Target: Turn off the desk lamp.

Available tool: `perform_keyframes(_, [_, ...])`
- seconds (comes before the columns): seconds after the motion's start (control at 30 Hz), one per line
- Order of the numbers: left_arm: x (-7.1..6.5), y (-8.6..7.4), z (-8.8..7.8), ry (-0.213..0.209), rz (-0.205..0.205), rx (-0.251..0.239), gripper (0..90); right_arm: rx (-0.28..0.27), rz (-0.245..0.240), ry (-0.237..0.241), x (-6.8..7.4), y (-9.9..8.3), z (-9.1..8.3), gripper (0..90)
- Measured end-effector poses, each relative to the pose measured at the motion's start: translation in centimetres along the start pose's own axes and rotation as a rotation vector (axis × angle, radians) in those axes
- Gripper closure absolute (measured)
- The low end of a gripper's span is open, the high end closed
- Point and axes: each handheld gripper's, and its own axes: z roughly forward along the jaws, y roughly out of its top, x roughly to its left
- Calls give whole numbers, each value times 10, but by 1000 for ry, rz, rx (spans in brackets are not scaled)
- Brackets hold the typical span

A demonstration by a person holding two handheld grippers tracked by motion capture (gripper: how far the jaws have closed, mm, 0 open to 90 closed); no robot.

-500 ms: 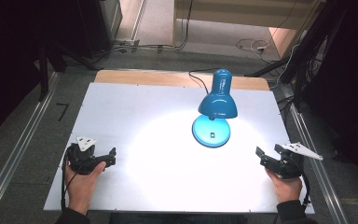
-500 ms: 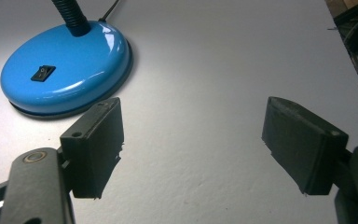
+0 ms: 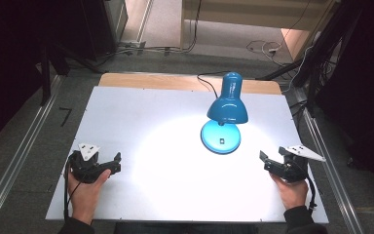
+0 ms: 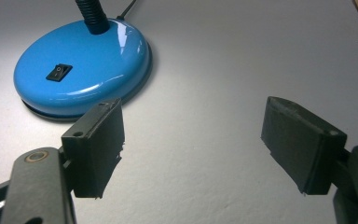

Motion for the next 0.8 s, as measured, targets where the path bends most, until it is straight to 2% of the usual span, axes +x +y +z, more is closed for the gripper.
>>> perform_keyframes(0.33, [-1, 0, 0, -17, -3, -6, 11, 18, -54, 33, 13, -1, 13, 208])
perform_keyframes(0.8, [0, -1, 1, -19, -14, -7, 11, 4, -51, 72, 20, 5, 25, 199])
